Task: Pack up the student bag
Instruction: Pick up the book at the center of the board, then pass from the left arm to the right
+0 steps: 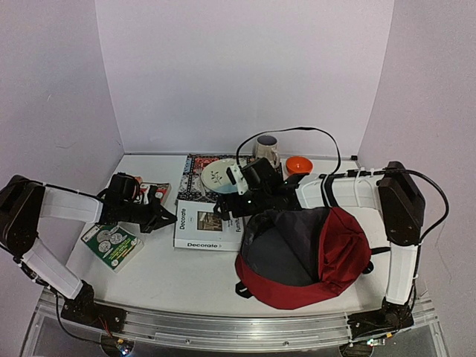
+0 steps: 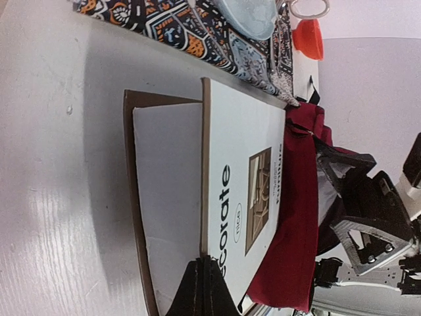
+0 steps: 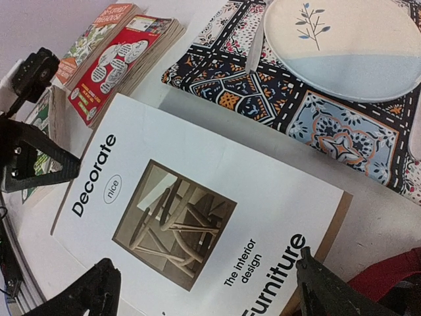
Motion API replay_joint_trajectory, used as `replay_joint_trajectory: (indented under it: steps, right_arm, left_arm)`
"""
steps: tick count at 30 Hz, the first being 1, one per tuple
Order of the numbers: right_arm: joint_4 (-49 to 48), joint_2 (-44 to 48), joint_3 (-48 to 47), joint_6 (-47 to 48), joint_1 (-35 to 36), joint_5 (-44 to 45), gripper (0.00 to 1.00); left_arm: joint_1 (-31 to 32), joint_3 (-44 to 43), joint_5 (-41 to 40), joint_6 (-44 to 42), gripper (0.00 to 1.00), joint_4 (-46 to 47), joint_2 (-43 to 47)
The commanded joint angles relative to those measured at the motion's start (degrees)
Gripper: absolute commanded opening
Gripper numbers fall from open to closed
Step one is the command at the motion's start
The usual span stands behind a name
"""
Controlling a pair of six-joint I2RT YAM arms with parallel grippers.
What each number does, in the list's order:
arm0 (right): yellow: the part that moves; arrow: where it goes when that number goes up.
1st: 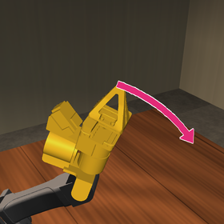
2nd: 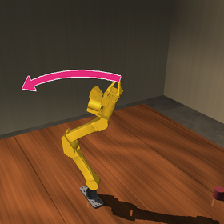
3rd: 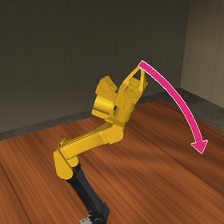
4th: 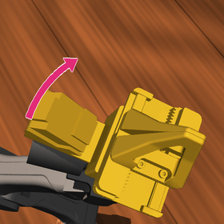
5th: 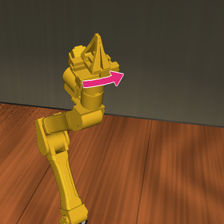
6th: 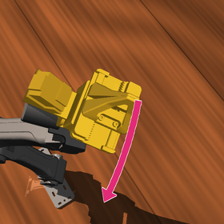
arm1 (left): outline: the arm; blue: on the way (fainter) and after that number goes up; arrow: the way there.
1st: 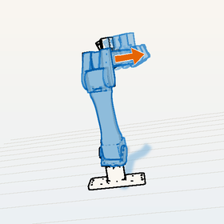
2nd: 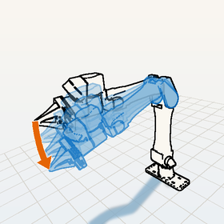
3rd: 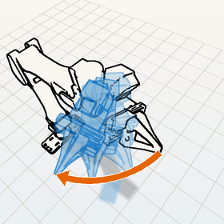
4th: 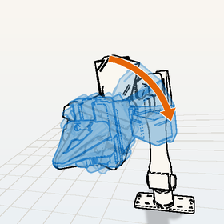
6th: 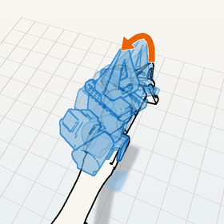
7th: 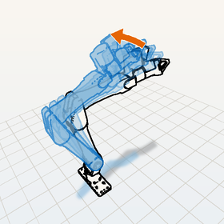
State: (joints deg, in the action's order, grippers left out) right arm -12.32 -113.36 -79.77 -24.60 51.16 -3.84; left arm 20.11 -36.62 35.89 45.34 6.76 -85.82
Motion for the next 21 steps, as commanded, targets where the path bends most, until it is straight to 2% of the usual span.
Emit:
replay_joint_trajectory:
  steps: [1,6,17,21]
  right_arm:
    - [0.8,1.1,0.3,1.3,0.1,0.9,0.92]
    - [0.9,2.5,1.0,2.2,-0.2,1.0,0.94]
    - [-4.6,4.2,4.5,-0.9,-3.9,-8.6,0.94]
    - [-5.7,4.6,5.0,0.1,-4.1,-9.2,0.94]
  left_arm:
    - [0.3,0.9,1.0,2.9,0.00,3.0,4.8]
    - [0.2,2.2,-0.5,4.2,0.00,2.9,9.9]
    - [-0.3,3.6,-4.5,7.6,0.00,2.8,19.9]
    - [-0.4,4.2,-6.4,9.7,0.00,2.6,22.7]
